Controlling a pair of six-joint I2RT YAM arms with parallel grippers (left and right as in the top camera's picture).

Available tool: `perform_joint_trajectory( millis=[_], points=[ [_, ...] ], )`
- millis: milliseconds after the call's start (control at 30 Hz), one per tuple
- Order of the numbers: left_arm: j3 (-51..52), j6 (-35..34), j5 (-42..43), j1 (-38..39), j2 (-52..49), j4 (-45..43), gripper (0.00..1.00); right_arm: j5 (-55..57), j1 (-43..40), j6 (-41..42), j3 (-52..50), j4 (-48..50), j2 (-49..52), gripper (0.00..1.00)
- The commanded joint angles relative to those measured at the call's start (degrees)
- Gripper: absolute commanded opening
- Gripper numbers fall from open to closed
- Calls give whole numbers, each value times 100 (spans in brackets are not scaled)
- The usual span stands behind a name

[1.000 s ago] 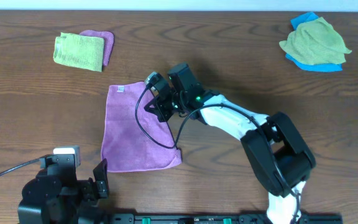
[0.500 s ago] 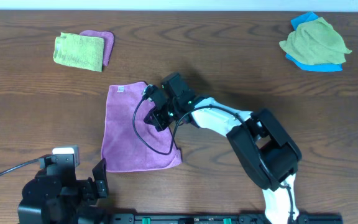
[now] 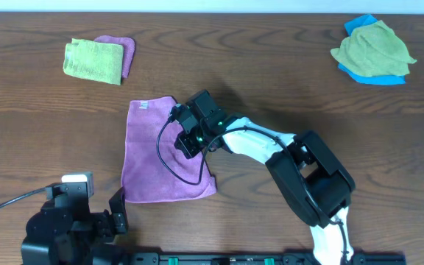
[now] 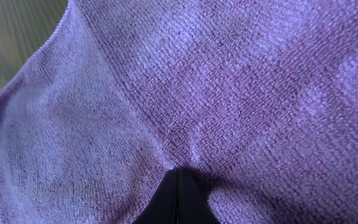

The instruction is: Fold the cloth

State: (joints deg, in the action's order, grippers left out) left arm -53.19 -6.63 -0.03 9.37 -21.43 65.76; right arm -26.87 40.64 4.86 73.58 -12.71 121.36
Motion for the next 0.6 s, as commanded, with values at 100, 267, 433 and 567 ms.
perform_joint_trajectory(
  millis=[100,267,433,567],
  points=[
    [-85,-20,-55,-35,13,-2,95,1038,33,-201,66,-293,61,1],
    [-85,-22,-35,-35,13,-2,95,1355,-66,-348,149,-468,59,1],
    [-85,-22,-35,-35,13,0,95,1567,-278,-367,153,-555,61,1],
    [-85,-22,-35,-35,13,0,95,1919,-514,-367,153,-658,61,1]
  ],
)
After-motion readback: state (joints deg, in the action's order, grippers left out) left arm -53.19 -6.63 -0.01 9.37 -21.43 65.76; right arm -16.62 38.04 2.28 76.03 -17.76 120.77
